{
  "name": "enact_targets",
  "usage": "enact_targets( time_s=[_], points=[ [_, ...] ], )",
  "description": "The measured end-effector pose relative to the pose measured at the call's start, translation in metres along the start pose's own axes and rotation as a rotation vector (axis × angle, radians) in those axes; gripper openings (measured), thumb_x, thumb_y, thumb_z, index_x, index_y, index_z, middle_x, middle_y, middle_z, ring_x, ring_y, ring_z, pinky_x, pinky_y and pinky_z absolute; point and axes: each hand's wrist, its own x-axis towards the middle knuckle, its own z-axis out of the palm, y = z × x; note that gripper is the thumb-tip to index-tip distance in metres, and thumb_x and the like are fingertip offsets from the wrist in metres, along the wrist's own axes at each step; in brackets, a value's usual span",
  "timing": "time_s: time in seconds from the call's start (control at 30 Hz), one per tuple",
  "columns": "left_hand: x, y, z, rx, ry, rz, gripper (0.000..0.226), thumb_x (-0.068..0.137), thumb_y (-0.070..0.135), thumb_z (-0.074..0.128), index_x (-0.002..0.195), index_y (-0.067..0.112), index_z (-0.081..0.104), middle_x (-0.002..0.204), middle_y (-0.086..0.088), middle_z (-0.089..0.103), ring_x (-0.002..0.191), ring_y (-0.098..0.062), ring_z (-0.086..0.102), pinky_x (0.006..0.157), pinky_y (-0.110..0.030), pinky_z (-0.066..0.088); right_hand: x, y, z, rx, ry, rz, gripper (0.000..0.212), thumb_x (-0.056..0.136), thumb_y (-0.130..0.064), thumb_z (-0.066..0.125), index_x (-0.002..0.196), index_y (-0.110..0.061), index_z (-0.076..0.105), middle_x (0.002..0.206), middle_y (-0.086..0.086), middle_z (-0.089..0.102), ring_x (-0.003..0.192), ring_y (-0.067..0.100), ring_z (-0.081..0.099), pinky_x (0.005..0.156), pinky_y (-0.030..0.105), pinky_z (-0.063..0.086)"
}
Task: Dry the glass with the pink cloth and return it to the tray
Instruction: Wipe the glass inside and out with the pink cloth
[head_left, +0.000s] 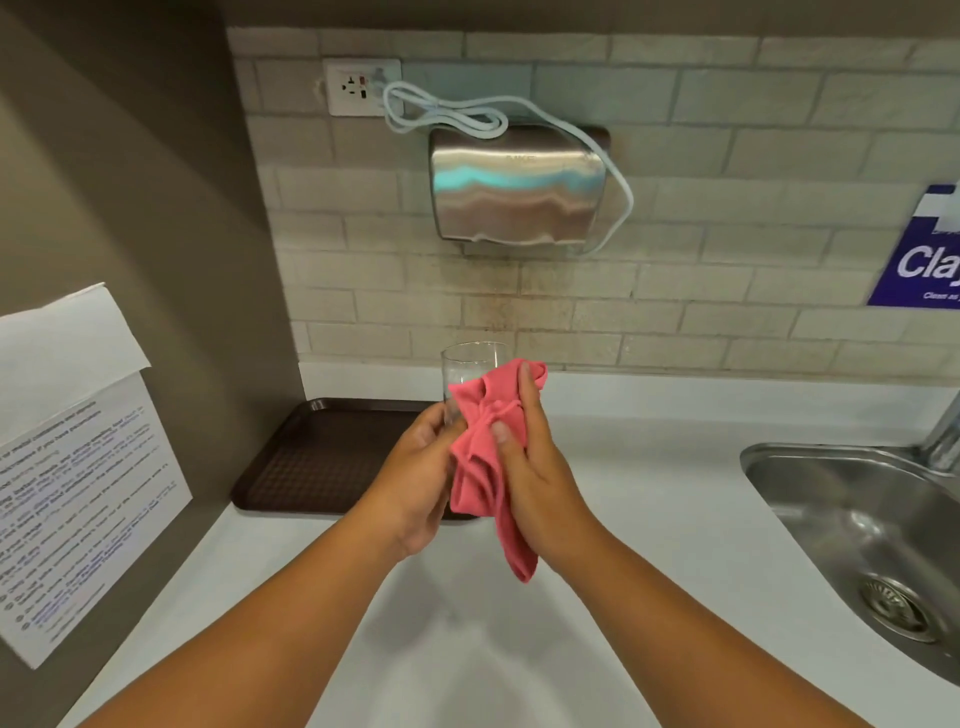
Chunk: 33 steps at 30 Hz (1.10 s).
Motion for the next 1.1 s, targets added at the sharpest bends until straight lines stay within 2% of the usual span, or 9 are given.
enact_targets(
  time_s=[0.07,0.17,0.3,0.5,0.63,0.83,0.9,0.97,1.1],
  points=[
    [-0.001,0.001,0.0,-0.004,-0.018,-0.019,0.028,0.095,0.04,0.074,0.119,0.025,0.075,0.113,-0.006,0.085,0.099,-0.023,0.083,0.071,-0.036,0.067,-0.002,-0.004,0.002,-0.066,-0.035,-0.026,0.072,0.107,-0.043,0.051,0.152,-0.072,0.002,0.137,-0.058,0.046,0.13,-0.026,0.046,0.104,0.003,0.041],
    [-0.003,0.004,0.001,-0.003,-0.071,-0.018,0.048,0.079,0.051,0.08,0.121,0.028,0.076,0.118,-0.007,0.084,0.105,-0.024,0.082,0.075,-0.037,0.067,0.0,-0.005,0.002,-0.086,0.01,-0.054,0.075,0.107,-0.041,0.055,0.156,-0.068,0.006,0.155,-0.031,0.049,0.14,-0.009,0.05,0.114,0.017,0.044],
    [-0.001,0.004,-0.003,0.038,-0.073,-0.018,0.044,0.097,0.042,0.073,0.134,0.018,0.069,0.122,-0.01,0.082,0.112,-0.03,0.077,0.093,-0.043,0.062,0.009,-0.014,0.008,-0.004,0.102,0.031,0.062,0.103,-0.06,0.052,0.147,-0.081,0.013,0.128,-0.042,0.054,0.109,-0.018,0.064,0.094,0.014,0.055],
    [-0.004,-0.003,-0.003,0.093,-0.089,0.008,0.044,0.096,0.031,0.072,0.135,0.012,0.064,0.121,-0.023,0.075,0.107,-0.033,0.066,0.102,-0.054,0.051,0.034,-0.029,-0.011,0.21,0.164,0.199,0.057,0.105,-0.063,0.044,0.131,-0.02,0.069,0.1,0.003,0.08,0.088,0.02,0.078,0.078,0.039,0.061],
    [-0.002,0.001,-0.002,0.068,-0.115,0.035,0.047,0.093,0.027,0.073,0.137,0.011,0.063,0.108,-0.005,0.075,0.093,-0.019,0.071,0.094,-0.048,0.051,0.039,-0.025,-0.016,0.296,0.149,0.241,0.029,0.111,-0.027,0.052,0.104,-0.001,0.064,0.073,0.011,0.063,0.061,0.027,0.066,0.051,0.032,0.055],
    [0.005,0.003,-0.007,-0.037,-0.088,0.008,0.04,0.095,0.034,0.075,0.125,0.007,0.067,0.113,-0.015,0.073,0.097,-0.025,0.072,0.099,-0.047,0.053,0.029,-0.009,-0.009,0.188,0.123,0.158,0.029,0.11,-0.04,0.054,0.094,-0.019,0.067,0.082,-0.005,0.072,0.076,0.011,0.071,0.07,0.023,0.056],
    [0.008,0.0,-0.008,-0.054,-0.061,-0.01,0.034,0.097,0.032,0.068,0.122,0.009,0.068,0.115,-0.015,0.073,0.101,-0.026,0.071,0.092,-0.039,0.058,0.023,-0.005,-0.006,0.081,0.076,0.13,0.022,0.111,-0.037,0.052,0.127,-0.033,0.067,0.106,-0.017,0.076,0.096,0.002,0.074,0.08,0.016,0.057],
    [0.01,0.0,-0.008,-0.077,-0.017,-0.036,0.036,0.097,0.03,0.069,0.125,0.008,0.069,0.117,-0.014,0.079,0.108,-0.032,0.073,0.094,-0.041,0.06,0.016,-0.003,0.001,0.011,0.012,0.112,0.057,0.108,-0.047,0.052,0.161,-0.051,0.032,0.141,-0.019,0.063,0.124,0.001,0.065,0.096,0.016,0.054],
    [0.008,0.002,-0.006,-0.003,-0.057,-0.046,0.049,0.095,0.041,0.069,0.137,0.016,0.07,0.13,-0.016,0.078,0.124,-0.035,0.073,0.107,-0.055,0.057,0.012,-0.013,0.014,-0.139,0.033,0.047,0.088,0.091,-0.07,0.052,0.163,-0.06,0.002,0.168,-0.013,0.04,0.148,0.011,0.048,0.119,0.04,0.045]
  ],
)
